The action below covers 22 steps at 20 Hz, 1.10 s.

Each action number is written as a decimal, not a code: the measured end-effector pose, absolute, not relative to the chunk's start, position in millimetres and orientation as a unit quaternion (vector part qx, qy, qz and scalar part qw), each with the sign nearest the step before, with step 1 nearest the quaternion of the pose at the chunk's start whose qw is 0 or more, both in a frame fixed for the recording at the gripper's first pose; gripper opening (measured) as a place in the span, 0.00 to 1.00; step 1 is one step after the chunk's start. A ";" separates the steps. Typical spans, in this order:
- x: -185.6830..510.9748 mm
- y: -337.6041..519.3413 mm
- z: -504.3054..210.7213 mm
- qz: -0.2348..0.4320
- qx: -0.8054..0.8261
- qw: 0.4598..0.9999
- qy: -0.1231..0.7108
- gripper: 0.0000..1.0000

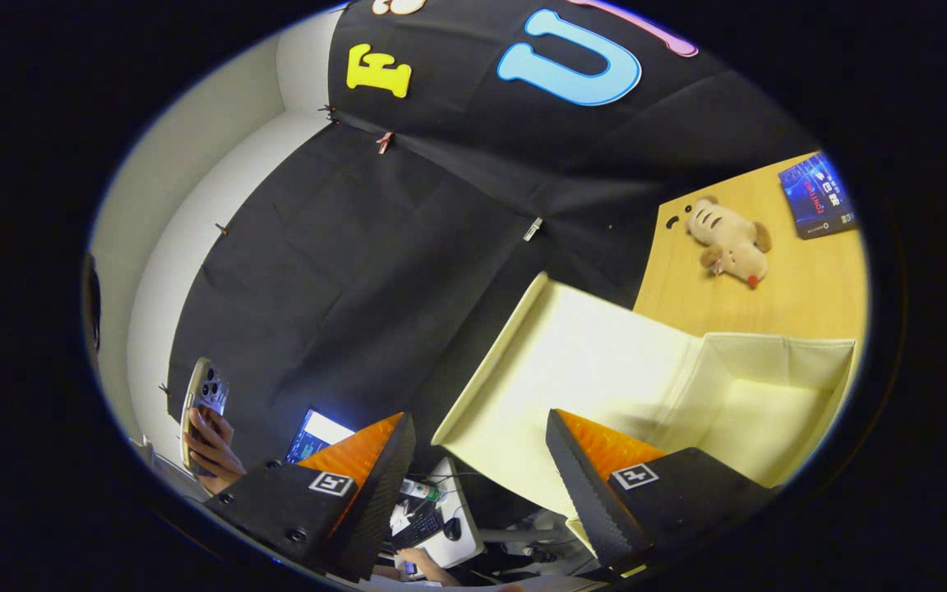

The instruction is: Open the storage box then place both shoes into the box .Put the left shoe in first, then the right shoe, with the right side of both shoes facing outward in a uniform manner.

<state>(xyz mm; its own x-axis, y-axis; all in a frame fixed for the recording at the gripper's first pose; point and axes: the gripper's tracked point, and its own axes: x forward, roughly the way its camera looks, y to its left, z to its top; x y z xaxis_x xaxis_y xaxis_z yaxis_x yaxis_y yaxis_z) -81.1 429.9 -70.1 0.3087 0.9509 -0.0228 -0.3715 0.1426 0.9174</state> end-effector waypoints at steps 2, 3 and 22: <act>-72.2 413.9 -75.6 0.466 0.434 0.699 0.325 0.97; -68.4 402.4 -79.3 0.452 0.431 0.711 0.323 0.97; -96.1 94.2 -392.6 0.108 0.258 0.787 0.550 0.76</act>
<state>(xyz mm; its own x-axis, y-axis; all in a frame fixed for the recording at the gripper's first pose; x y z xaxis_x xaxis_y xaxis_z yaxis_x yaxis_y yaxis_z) -96.1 94.2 -392.6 0.3716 0.4544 -0.8096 0.1129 0.8435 0.5252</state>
